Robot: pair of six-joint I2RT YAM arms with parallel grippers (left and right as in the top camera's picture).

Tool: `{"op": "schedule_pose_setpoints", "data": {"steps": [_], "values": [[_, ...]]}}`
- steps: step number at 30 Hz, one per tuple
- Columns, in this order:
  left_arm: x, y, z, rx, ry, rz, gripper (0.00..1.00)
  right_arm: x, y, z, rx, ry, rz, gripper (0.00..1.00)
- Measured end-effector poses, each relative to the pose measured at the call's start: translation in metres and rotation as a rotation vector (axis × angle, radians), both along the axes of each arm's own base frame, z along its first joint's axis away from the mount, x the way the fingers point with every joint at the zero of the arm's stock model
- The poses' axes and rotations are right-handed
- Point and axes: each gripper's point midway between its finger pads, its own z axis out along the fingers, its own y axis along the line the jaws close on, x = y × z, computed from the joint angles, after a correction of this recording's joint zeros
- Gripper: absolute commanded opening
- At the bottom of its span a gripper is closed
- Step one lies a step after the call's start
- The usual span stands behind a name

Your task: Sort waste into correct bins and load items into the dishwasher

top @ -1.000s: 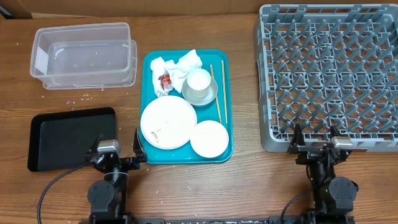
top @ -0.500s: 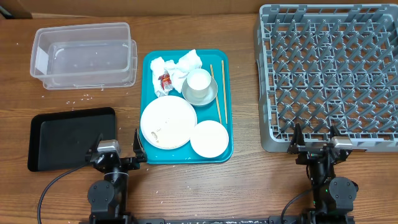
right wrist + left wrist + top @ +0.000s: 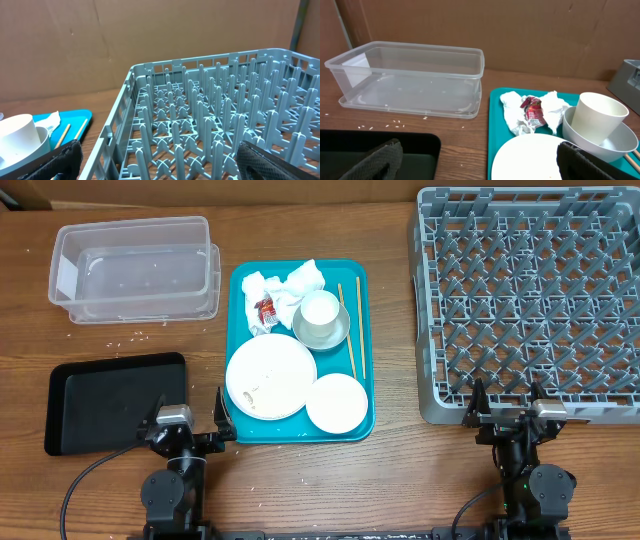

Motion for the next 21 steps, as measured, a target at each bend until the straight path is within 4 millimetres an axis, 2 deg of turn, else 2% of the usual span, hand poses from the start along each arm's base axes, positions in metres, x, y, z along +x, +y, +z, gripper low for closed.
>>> {"op": "schedule_pose_setpoints", "data": {"steps": [4, 9, 11, 12, 14, 16, 17, 21], "values": [[0.001, -0.003, 0.012, -0.032, -0.053, -0.013, 1.0, 0.0, 0.0, 0.0, 0.0, 0.0, 0.0, 1.0], [-0.003, -0.05, 0.026, -0.386, -0.073, -0.279, 1.0, 0.0, 0.0, 0.0, 0.0, 0.0, 0.0, 1.0], [-0.009, -0.067, 0.045, -0.545, -0.107, -0.391, 1.0, 0.0, 0.0, 0.0, 0.0, 0.001, 0.0, 1.0], [-0.015, -0.073, 0.067, -0.594, -0.174, -0.456, 1.0, 0.0, 0.0, 0.0, 0.0, 0.002, 0.0, 1.0], [-0.032, -0.082, 0.11, -0.618, -0.324, -0.574, 1.0, 0.0, 0.0, 0.0, 0.0, 0.0, 0.0, 1.0], [-0.048, -0.088, 0.139, -0.6, -0.413, -0.646, 1.0, 0.0, 0.0, 0.0, 0.0, -0.001, 0.0, 1.0], [-0.05, -0.089, 0.145, -0.602, -0.403, -0.653, 1.0, 0.0, 0.0, 0.0, 0.0, -0.001, 0.0, 1.0], [-0.041, -0.093, 0.149, -0.574, -0.21, -0.603, 1.0, 0.0, 0.0, 0.0, 0.0, -0.001, 0.0, 1.0]]}}
